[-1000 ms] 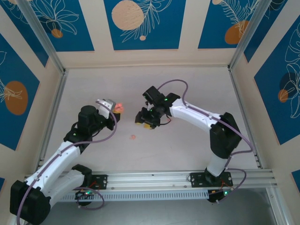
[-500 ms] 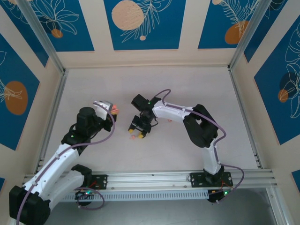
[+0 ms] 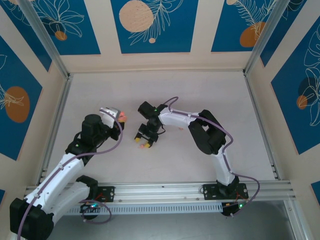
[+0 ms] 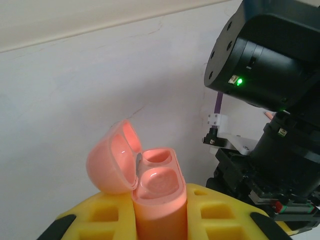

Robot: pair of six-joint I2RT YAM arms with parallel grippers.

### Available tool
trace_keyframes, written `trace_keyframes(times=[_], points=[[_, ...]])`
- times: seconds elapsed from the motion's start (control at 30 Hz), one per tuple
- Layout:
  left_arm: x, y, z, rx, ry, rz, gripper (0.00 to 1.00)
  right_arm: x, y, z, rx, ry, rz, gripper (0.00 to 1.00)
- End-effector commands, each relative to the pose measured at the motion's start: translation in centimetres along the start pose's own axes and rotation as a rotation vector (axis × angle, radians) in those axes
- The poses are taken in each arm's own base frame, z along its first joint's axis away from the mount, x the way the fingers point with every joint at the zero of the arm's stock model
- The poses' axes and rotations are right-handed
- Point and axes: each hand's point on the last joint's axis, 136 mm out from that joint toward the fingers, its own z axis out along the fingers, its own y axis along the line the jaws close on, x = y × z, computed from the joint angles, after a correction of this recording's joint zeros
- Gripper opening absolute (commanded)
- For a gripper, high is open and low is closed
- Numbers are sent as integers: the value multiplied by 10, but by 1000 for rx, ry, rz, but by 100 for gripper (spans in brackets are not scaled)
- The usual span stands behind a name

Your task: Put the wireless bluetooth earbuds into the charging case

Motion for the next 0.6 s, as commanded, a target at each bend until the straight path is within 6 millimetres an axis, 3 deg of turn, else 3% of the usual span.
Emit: trace_keyframes(times=[0.0,0.3,0.57], points=[[0,4,-1,-12,-10,8,17,9,-1,8,27,50,31,42],[0,4,-2,-14,-14,9,17,5,-15,17,88,40,31,35],[1,4,-2,-11,-13,10,17,0,-17,9,112,1,-11,23]])
